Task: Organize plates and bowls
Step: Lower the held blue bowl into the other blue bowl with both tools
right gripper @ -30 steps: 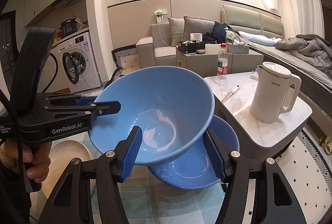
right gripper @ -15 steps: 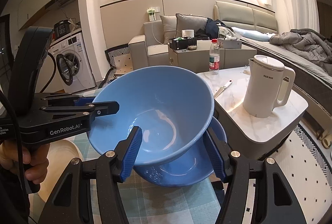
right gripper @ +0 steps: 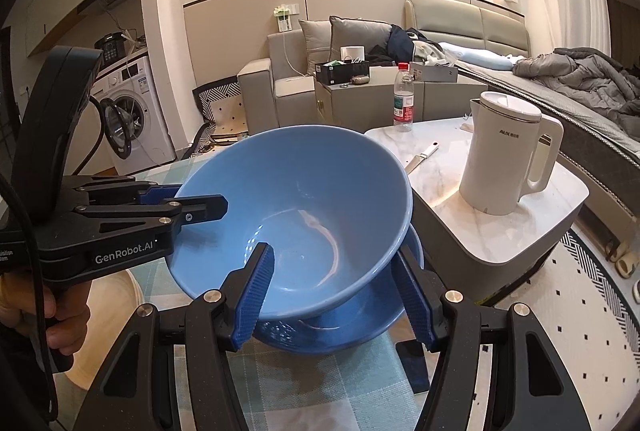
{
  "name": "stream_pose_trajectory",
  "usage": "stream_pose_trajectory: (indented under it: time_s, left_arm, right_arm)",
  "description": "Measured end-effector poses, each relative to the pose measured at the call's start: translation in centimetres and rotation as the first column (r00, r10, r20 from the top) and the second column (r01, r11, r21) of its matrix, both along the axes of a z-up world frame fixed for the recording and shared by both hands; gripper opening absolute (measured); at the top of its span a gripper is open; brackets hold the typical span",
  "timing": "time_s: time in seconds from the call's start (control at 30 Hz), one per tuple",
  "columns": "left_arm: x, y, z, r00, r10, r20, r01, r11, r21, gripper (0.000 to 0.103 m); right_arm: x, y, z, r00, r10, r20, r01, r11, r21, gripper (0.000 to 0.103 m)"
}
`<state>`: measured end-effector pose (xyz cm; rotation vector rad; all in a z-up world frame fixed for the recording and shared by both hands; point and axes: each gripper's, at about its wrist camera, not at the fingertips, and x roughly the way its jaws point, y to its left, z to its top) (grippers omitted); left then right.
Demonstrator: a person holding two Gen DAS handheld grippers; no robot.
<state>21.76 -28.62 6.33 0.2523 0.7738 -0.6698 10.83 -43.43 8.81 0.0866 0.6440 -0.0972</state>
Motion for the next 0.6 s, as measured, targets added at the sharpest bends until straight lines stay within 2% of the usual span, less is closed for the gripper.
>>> stream_pose_trajectory:
  time_s: [0.6]
  left_arm:
    - [0.2, -1.8, -1.9, 1.0, -0.017, -0.013, 0.017, 0.998, 0.054, 0.023]
  right_arm:
    - [1.1, -1.2, -1.9, 0.998, -0.017, -0.061, 0.016, 1.0, -0.019, 0.063]
